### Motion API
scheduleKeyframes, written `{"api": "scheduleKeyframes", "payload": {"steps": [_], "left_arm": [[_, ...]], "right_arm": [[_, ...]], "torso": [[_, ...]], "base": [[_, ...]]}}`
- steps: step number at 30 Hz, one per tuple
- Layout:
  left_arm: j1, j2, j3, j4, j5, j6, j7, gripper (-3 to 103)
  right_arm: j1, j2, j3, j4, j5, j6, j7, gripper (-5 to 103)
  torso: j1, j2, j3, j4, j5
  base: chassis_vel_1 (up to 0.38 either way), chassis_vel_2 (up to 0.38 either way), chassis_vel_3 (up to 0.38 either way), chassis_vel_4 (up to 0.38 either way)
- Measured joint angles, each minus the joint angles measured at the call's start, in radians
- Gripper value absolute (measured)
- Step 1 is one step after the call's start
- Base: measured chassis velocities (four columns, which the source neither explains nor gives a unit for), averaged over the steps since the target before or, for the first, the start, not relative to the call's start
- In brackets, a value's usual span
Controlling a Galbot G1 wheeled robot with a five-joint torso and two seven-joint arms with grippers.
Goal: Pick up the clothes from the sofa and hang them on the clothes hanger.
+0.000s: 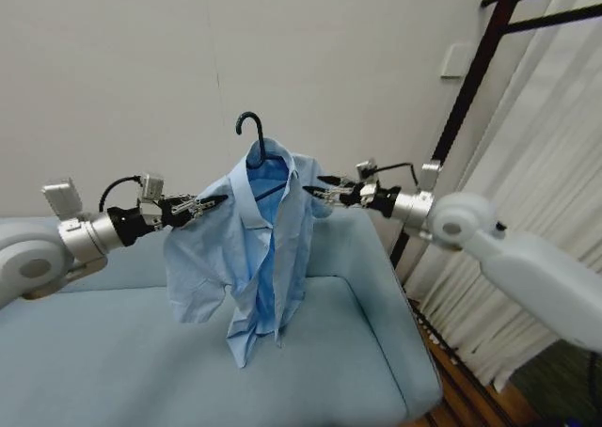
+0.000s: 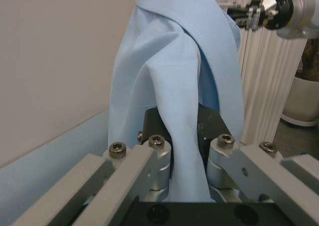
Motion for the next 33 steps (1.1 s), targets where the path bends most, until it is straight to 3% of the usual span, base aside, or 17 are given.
{"api": "scheduleKeyframes", "payload": {"steps": [2, 4, 7, 11, 14, 16, 20, 33], "left_arm": [[0.003, 0.006, 0.005, 0.034, 0.020, -0.011, 0.059, 9], [0.004, 0.007, 0.006, 0.042, 0.025, -0.013, 0.076, 9], [0.003, 0.014, 0.007, 0.094, 0.078, -0.025, 0.212, 9], [0.000, 0.022, 0.007, 0.116, 0.102, -0.034, 0.283, 9], [-0.002, 0.034, 0.003, 0.127, 0.109, -0.042, 0.329, 9], [-0.002, 0.039, -0.001, 0.130, 0.109, -0.045, 0.346, 9], [-0.003, 0.046, -0.007, 0.130, 0.108, -0.047, 0.353, 9], [-0.008, 0.053, -0.011, 0.107, 0.107, -0.044, 0.366, 9]], "right_arm": [[0.032, -0.009, -0.015, -0.054, -0.015, -0.009, -0.038, 100], [0.037, -0.009, -0.015, -0.065, -0.023, -0.011, -0.051, 100], [0.061, -0.005, -0.031, -0.146, -0.089, -0.011, -0.228, 100], [0.061, -0.005, -0.053, -0.143, -0.098, -0.021, -0.247, 100], [0.058, -0.011, -0.080, -0.105, 0.002, -0.075, -0.167, 100], [0.052, -0.023, -0.090, -0.073, 0.093, -0.116, -0.098, 100], [0.048, -0.043, -0.108, -0.037, 0.169, -0.148, -0.050, 100], [0.138, -0.067, -0.173, -0.019, 0.085, -0.157, -0.122, 100]], "torso": [[0.000, 0.000, 0.000, -0.0004, -0.0008], [0.000, 0.000, 0.000, -0.0004, -0.0008], [0.000, 0.000, 0.000, -0.0006, -0.0003], [0.000, 0.000, 0.000, -0.0004, -0.0003], [0.000, 0.000, 0.000, 0.0000, -0.0004], [0.000, 0.000, 0.000, -0.0001, -0.0005], [0.000, 0.000, 0.000, -0.0005, -0.0004], [0.000, 0.000, 0.000, -0.0003, -0.0004]], "base": [[0.000, 0.000, 0.000, 0.000], [0.000, 0.000, 0.000, 0.000], [0.000, 0.000, 0.000, 0.000], [0.000, 0.000, 0.000, 0.000], [0.000, 0.000, 0.000, 0.000], [0.000, 0.000, 0.000, 0.000], [0.000, 0.000, 0.000, 0.000], [0.000, 0.000, 0.000, 0.000]]}}
